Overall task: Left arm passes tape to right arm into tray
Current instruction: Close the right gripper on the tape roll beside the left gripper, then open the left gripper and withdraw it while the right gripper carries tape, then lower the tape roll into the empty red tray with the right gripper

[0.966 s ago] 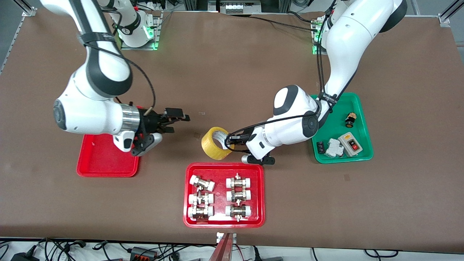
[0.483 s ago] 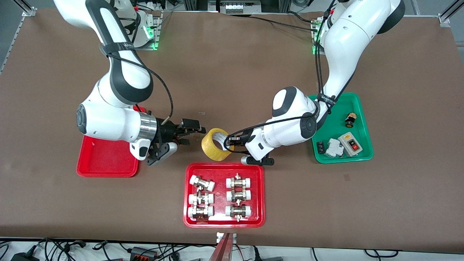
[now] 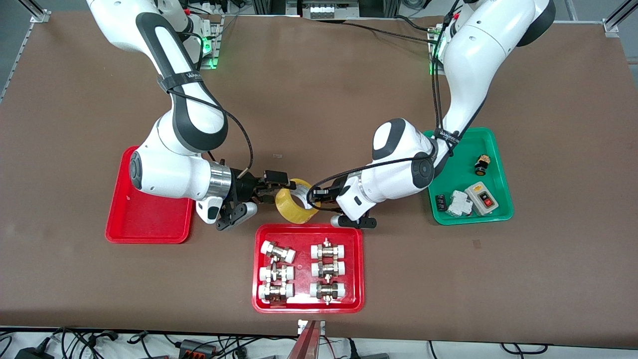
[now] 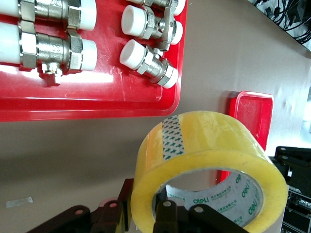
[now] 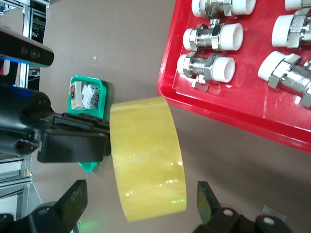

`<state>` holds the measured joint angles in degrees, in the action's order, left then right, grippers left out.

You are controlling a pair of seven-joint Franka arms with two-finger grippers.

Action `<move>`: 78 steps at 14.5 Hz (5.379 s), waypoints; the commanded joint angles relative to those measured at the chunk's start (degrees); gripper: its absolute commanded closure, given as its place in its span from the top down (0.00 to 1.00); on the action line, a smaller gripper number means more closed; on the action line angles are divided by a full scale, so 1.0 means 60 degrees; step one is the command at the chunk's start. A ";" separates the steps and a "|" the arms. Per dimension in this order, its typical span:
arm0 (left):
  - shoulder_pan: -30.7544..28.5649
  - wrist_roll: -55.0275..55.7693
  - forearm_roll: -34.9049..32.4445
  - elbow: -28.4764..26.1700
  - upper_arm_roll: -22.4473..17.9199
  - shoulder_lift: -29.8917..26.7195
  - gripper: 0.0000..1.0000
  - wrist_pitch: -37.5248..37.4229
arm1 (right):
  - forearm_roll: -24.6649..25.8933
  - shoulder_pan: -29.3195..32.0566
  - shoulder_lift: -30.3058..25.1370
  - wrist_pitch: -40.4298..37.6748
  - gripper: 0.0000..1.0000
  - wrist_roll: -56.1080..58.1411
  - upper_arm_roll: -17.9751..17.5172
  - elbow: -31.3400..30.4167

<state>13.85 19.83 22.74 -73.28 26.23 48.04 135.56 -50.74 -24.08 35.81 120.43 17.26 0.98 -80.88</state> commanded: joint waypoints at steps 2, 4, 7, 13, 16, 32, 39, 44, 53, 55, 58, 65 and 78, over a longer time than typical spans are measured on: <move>0.0137 -0.0038 0.0062 0.0334 -0.0095 0.0137 0.03 0.0069 | -0.0259 0.0014 0.0549 0.0026 1.00 0.0258 0.0013 0.0750; 0.0137 -0.0038 0.0062 0.0334 -0.0095 0.0137 0.03 0.0069 | -0.0273 0.0043 0.0579 0.0025 1.00 0.0316 0.0013 0.0810; 0.0137 -0.0038 0.0062 0.0334 -0.0095 0.0137 0.03 0.0069 | -0.1178 0.0073 0.0638 0.0011 1.00 0.0797 0.0027 0.0795; 0.0137 -0.0038 0.0062 0.0334 -0.0095 0.0137 0.03 0.0069 | -0.1240 0.0102 0.0682 -0.0077 1.00 0.0902 0.0027 0.0795; 0.0152 -0.0038 0.0062 0.0334 -0.0095 0.0152 0.03 0.0069 | -0.1182 0.0102 0.0682 -0.0106 0.98 0.1076 0.0042 0.0795; -0.0401 0.0006 0.0004 0.0291 -0.0095 -0.0169 0.41 -0.0063 | -0.0918 0.0190 0.0696 -0.0370 0.30 0.1517 0.0086 0.0780; -0.2335 -0.0901 -0.2651 0.0012 -0.0080 -0.1939 1.00 -0.4083 | -0.0684 0.0161 0.0682 -0.0385 0.30 0.1518 0.0086 0.0766; -0.3914 -0.0917 -0.4083 0.0085 -0.0036 -0.2894 1.00 -0.5932 | 0.0630 0.0481 0.0580 -0.1304 0.30 0.1327 0.0348 0.0707; -0.5356 -0.0683 -0.5518 -0.0001 0.0110 -0.4196 1.00 -0.8252 | 0.1294 0.4816 0.0769 -0.4967 0.30 0.1562 0.0408 0.0693; -0.5355 -0.0463 -0.5504 -0.1298 0.0169 -0.4897 1.00 -0.7831 | 0.1862 0.5140 0.0886 -0.5145 0.30 0.1561 0.0408 0.0620; -0.5429 -0.0216 -0.5460 -0.3747 0.0198 -0.6480 1.00 -0.5927 | 0.1968 0.5521 0.1339 -0.5189 0.30 0.1663 0.0408 0.0561; -0.5429 0.0314 -0.5475 -0.3050 0.0257 -0.6177 1.00 -0.5980 | 0.1997 0.6137 0.1780 -0.5599 0.31 0.2717 0.0394 0.0546; -0.5502 -0.1470 -0.5096 -0.2185 0.0330 -0.6513 1.00 -0.6948 | 0.2726 0.6211 0.2161 -0.4825 1.00 0.3480 0.0394 0.0531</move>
<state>-18.61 15.53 -8.91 -87.97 27.89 8.82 95.29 -37.37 12.52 49.03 89.98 37.13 4.51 -77.92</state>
